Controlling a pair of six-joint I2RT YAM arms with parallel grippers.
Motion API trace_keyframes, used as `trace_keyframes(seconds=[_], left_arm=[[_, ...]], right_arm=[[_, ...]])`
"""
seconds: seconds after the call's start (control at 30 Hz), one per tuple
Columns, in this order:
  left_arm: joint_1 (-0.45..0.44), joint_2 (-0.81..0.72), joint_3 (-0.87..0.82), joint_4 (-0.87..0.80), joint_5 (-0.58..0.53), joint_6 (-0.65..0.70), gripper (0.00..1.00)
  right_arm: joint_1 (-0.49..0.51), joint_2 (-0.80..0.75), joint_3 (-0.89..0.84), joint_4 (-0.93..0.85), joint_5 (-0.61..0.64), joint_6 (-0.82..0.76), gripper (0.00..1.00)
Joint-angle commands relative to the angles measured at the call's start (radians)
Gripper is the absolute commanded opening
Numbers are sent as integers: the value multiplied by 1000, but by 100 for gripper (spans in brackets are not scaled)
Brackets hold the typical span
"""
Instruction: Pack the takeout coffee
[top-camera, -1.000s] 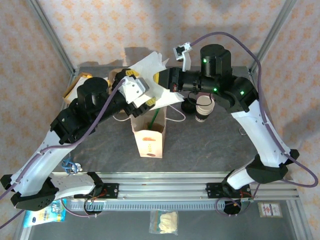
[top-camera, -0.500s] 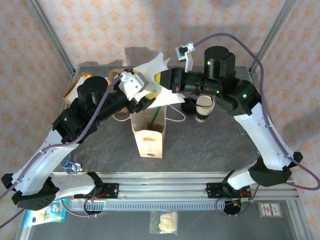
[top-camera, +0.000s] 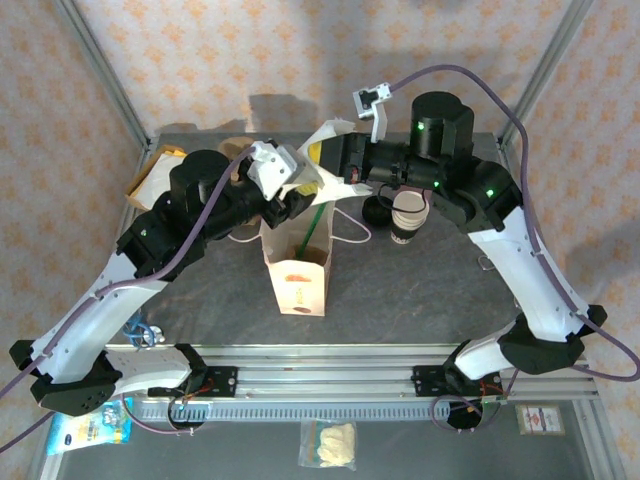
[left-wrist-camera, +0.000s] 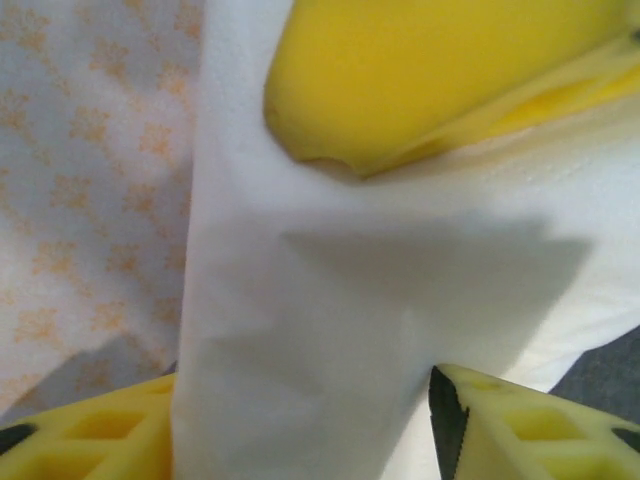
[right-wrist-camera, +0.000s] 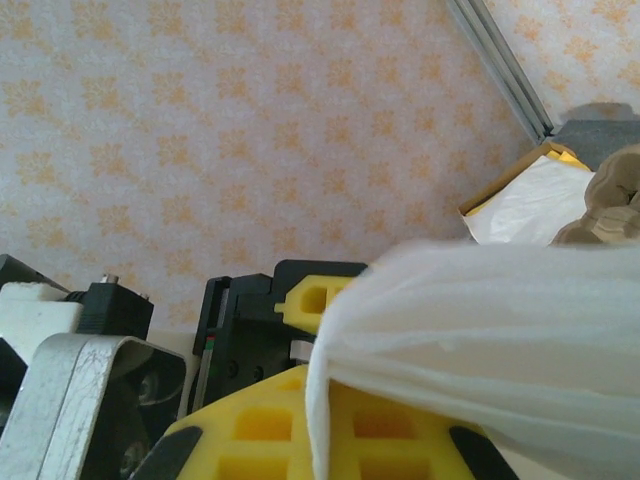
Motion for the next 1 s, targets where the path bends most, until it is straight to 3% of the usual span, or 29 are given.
trace_keyframes(seconds=[0.0, 0.27, 0.33, 0.5, 0.7, 0.97], left_arm=[[-8, 3, -7, 34, 22, -19, 44], [-7, -27, -39, 47, 7, -52, 9], [-8, -35, -59, 66, 4, -71, 1], [-6, -80, -172, 191, -57, -142, 0], [-6, -143, -382, 403, -192, -266, 0], [1, -150, -559, 644, -309, -371, 0]], right_arm=[[-2, -31, -10, 35, 3, -14, 0], [-5, -53, -10, -16, 63, -74, 0], [-7, -55, -5, -23, 80, -85, 18], [-10, -63, 37, -41, 193, -101, 36], [-16, -100, 56, -35, 409, -97, 40], [-16, -134, -5, -12, 413, -93, 38]])
